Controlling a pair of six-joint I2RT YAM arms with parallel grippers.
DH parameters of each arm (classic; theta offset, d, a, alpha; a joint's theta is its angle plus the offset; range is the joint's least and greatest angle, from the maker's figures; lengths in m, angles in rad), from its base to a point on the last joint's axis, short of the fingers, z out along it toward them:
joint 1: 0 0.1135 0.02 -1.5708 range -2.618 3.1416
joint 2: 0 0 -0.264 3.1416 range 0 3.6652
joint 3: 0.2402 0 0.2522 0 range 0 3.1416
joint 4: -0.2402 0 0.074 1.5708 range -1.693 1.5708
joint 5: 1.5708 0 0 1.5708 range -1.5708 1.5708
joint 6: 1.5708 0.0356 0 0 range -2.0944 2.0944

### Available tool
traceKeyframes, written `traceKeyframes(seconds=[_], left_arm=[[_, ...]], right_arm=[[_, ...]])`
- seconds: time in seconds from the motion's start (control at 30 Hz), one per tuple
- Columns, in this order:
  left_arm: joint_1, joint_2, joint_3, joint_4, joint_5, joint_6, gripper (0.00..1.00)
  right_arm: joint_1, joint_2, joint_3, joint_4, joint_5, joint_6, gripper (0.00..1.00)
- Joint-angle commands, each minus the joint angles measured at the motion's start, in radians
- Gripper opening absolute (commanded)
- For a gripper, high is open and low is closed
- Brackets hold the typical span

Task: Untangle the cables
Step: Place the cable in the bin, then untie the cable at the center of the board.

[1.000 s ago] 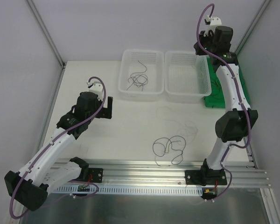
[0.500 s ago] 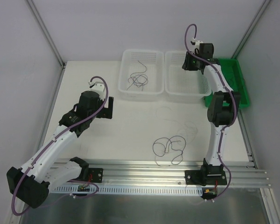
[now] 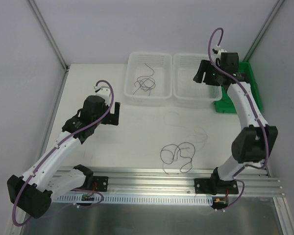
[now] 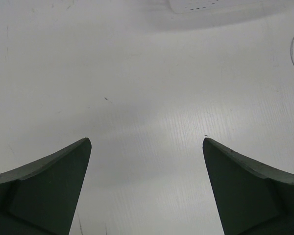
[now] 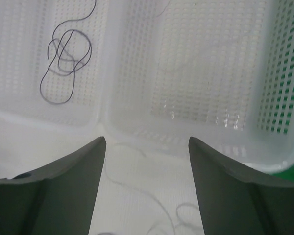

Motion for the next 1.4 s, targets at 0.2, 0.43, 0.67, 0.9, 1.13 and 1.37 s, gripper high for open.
traceKeyframes(seconds=[0.2, 0.43, 0.67, 0.9, 1.13, 1.37], left_arm=[[0.011, 0.013, 0.005, 0.001, 0.089, -0.015, 0.99], [0.01, 0.032, 0.005, 0.001, 0.129, -0.027, 0.99], [0.01, 0.053, 0.004, -0.001, 0.145, -0.027, 0.99], [0.01, 0.067, 0.004, -0.004, 0.165, -0.027, 0.99], [0.01, 0.079, 0.005, -0.004, 0.179, -0.027, 0.99], [0.01, 0.09, 0.008, -0.005, 0.192, -0.028, 0.99]], right_arm=[[0.064, -0.456, -0.552, -0.014, 0.039, 0.132, 0.72], [0.065, -0.605, -0.803, -0.029, 0.176, 0.187, 0.73], [0.064, -0.617, -0.963, 0.069, 0.307, 0.318, 0.76], [0.058, -0.518, -1.022, 0.174, 0.321, 0.381, 0.75], [0.073, -0.426, -1.023, 0.23, 0.312, 0.389, 0.62], [0.111, -0.381, -1.005, 0.246, 0.277, 0.378, 0.34]])
